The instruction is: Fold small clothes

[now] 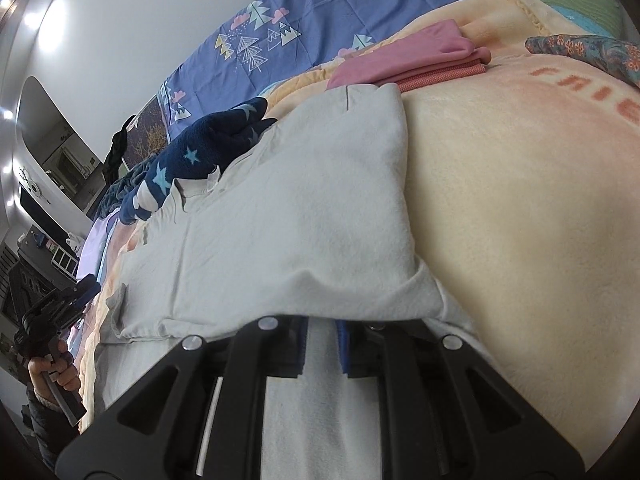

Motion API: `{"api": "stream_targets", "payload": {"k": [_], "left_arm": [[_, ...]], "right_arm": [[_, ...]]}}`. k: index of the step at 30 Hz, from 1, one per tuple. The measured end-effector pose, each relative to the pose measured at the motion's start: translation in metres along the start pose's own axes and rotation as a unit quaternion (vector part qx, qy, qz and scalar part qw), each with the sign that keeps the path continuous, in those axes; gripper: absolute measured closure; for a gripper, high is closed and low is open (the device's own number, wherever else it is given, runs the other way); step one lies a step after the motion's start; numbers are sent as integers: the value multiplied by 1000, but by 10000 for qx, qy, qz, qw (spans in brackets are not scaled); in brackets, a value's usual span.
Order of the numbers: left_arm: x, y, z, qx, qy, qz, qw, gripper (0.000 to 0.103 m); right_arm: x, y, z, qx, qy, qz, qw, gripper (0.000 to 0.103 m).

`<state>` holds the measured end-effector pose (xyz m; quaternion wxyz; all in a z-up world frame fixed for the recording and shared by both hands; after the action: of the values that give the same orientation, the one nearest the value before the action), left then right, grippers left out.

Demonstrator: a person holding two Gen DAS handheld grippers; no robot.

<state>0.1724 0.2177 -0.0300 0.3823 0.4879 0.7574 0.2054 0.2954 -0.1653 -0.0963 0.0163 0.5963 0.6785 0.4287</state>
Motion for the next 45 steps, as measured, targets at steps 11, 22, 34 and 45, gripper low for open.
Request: {"api": "stream_targets", "payload": {"k": [11,22,34,45], "left_arm": [[-85,-46,38,524,1191,2017,9708,63],[-3,-43,-51,-67,2490,931,9640,63],[-47,-63,25,601,1529,1244,9785,62],[-43,-69,24,517,1359,1170,9824,58]], "right_arm": [[0,0,0,3,0,6,10000,90],[0,0,0,3,9,14,10000,90],[-17,0,-13,-30,31,358,9993,102],[13,55,-67,-52,-89,-562,9984,53]]}}
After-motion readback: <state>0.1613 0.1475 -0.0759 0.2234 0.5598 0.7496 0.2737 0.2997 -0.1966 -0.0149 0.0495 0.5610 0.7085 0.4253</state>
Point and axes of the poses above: each gripper's, at about its wrist camera, not at the fingertips, and z roughly the way its jaws point, x to its left, y to its top, the point moved 1 cm from there along z, roughly the way its jaws point
